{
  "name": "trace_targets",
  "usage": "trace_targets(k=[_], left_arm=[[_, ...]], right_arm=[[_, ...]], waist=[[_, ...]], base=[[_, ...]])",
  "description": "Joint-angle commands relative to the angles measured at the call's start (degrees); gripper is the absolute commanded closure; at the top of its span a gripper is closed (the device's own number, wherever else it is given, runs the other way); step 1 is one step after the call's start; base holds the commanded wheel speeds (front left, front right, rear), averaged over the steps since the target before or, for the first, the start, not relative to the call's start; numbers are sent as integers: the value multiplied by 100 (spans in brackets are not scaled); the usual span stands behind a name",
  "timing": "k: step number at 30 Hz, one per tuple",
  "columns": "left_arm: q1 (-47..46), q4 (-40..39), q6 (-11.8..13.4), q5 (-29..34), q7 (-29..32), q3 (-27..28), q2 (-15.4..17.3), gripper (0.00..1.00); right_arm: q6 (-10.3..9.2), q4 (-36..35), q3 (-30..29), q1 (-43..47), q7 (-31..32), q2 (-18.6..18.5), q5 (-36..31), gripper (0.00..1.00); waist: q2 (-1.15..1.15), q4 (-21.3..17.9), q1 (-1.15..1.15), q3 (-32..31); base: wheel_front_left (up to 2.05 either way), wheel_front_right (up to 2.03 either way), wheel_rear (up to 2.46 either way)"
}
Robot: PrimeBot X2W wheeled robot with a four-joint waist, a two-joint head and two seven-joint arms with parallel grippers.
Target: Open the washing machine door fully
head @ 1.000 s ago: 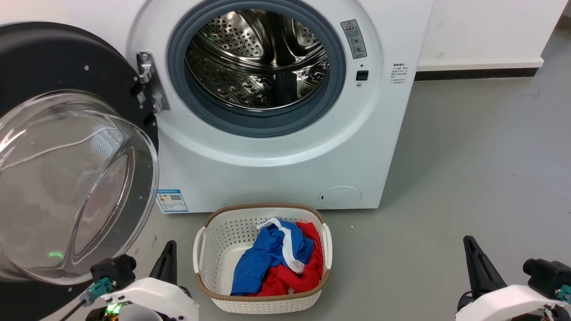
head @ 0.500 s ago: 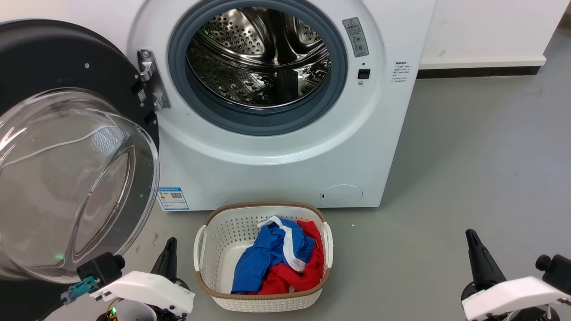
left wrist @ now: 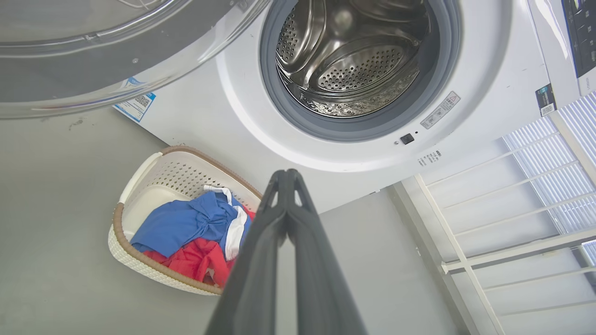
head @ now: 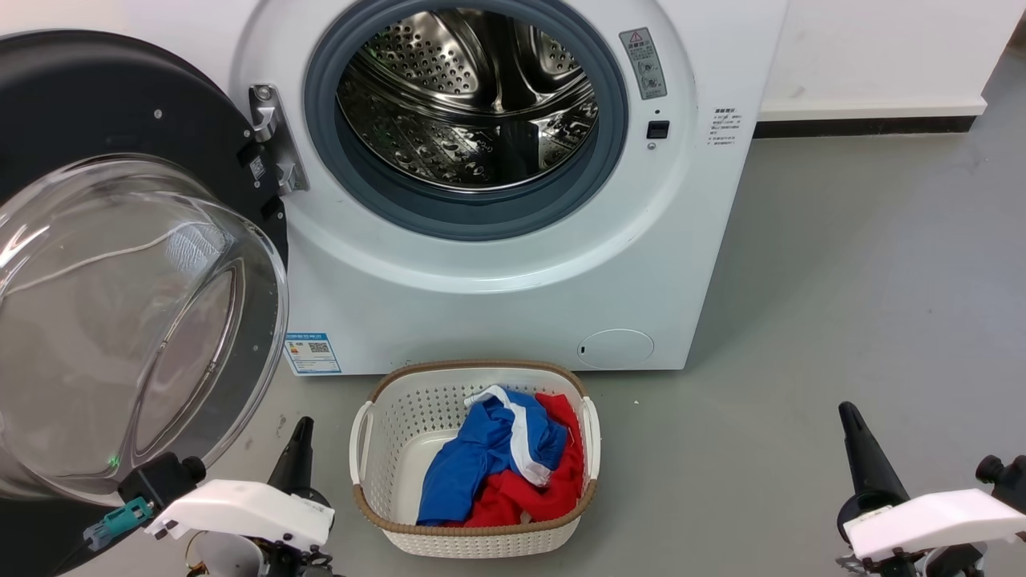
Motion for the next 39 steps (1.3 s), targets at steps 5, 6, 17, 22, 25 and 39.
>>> trace_targets(k=[5,6,17,22,25,39], left_arm=[[-154,-66,-133,-329,90,191,-77,100],[-156,-66,-146,-380,106,214,-90,100],[-167,-63,-327,-914,273,478,-252,100],[-174,-61,-406,-1139,343,587,-310,100],[-178,-59,-448,-1270,386,653,-355,100],[-189,-54,-641,-1832,564,930,-520,100]], right_arm=[[1,-3,-29,-201,52,1,472,100],[1,5,-31,-209,59,1,549,100],[1,85,-61,-300,160,2,1311,100],[1,121,-73,-329,196,2,1631,100],[1,144,-81,-352,223,2,1811,100],[1,236,-111,-443,326,3,2616,100]], waist=[[0,8,0,13],[0,10,0,15],[0,28,0,42],[0,36,0,54],[0,41,0,62],[0,63,0,96]], base=[[0,0,0],[0,0,0],[0,0,0],[0,0,0],[0,0,0],[0,0,0]])
